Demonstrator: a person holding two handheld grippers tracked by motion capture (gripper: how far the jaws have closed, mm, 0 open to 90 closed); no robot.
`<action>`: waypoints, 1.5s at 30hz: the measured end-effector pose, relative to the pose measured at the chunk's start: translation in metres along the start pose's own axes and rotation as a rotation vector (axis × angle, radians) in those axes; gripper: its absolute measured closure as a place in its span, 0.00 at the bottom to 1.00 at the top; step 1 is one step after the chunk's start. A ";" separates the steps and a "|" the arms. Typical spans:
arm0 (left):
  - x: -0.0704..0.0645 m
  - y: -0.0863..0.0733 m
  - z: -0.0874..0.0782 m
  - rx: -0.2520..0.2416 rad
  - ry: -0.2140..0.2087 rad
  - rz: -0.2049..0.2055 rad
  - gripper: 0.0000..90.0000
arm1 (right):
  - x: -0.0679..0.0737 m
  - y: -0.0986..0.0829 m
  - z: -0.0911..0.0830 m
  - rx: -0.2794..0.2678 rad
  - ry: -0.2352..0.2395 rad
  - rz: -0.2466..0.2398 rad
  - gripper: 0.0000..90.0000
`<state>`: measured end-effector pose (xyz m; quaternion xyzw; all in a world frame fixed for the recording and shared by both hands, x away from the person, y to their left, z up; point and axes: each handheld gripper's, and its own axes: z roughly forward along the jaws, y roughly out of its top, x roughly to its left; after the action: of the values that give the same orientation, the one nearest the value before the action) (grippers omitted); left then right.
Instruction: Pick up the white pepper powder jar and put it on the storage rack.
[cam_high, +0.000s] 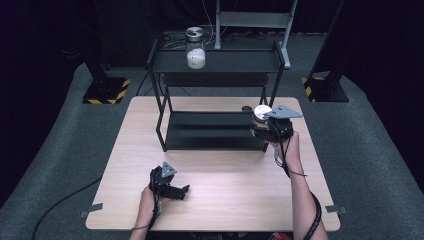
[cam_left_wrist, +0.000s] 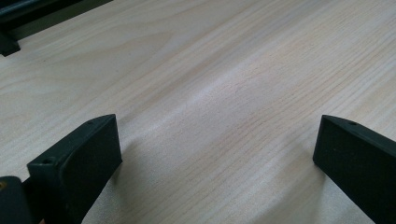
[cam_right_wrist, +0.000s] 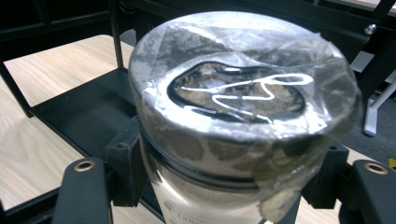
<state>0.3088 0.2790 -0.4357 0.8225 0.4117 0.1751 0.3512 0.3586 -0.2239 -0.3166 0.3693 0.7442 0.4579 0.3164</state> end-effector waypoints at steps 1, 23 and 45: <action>0.000 0.000 0.000 0.000 0.000 0.000 0.00 | 0.000 0.001 0.000 -0.001 0.000 -0.002 0.33; 0.000 0.000 0.000 -0.002 0.001 -0.003 0.00 | -0.006 0.036 -0.006 -0.034 -0.014 -0.032 0.33; 0.000 -0.001 -0.001 -0.006 -0.008 0.012 0.03 | -0.010 0.069 -0.015 -0.061 -0.027 -0.059 0.33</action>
<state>0.3080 0.2801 -0.4360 0.8245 0.4051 0.1753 0.3542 0.3698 -0.2182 -0.2462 0.3433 0.7364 0.4657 0.3508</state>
